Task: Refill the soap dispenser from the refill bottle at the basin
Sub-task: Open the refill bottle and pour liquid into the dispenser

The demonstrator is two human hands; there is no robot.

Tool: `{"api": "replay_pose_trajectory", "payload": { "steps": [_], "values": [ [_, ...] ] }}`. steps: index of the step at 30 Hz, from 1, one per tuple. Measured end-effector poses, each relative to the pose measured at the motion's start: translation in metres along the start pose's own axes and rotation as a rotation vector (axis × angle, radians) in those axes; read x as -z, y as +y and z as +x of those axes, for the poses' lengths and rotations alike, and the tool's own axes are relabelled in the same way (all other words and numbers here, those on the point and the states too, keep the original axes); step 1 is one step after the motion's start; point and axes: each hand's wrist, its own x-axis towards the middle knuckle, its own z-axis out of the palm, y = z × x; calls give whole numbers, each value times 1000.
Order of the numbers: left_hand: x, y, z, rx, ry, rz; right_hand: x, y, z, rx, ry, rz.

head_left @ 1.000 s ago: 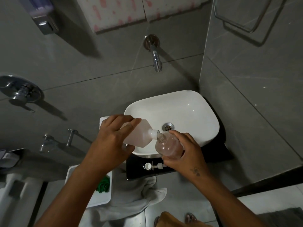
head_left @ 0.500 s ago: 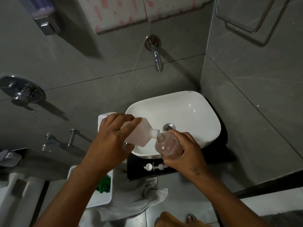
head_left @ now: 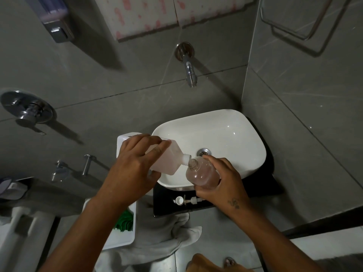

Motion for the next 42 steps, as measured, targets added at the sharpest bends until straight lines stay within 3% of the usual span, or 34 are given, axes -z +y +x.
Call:
{"api": "replay_pose_trajectory", "payload": {
  "steps": [42],
  "values": [
    [7,-1,2,-17,48,73,-7,7,2,-10,-3,20]
  ]
}}
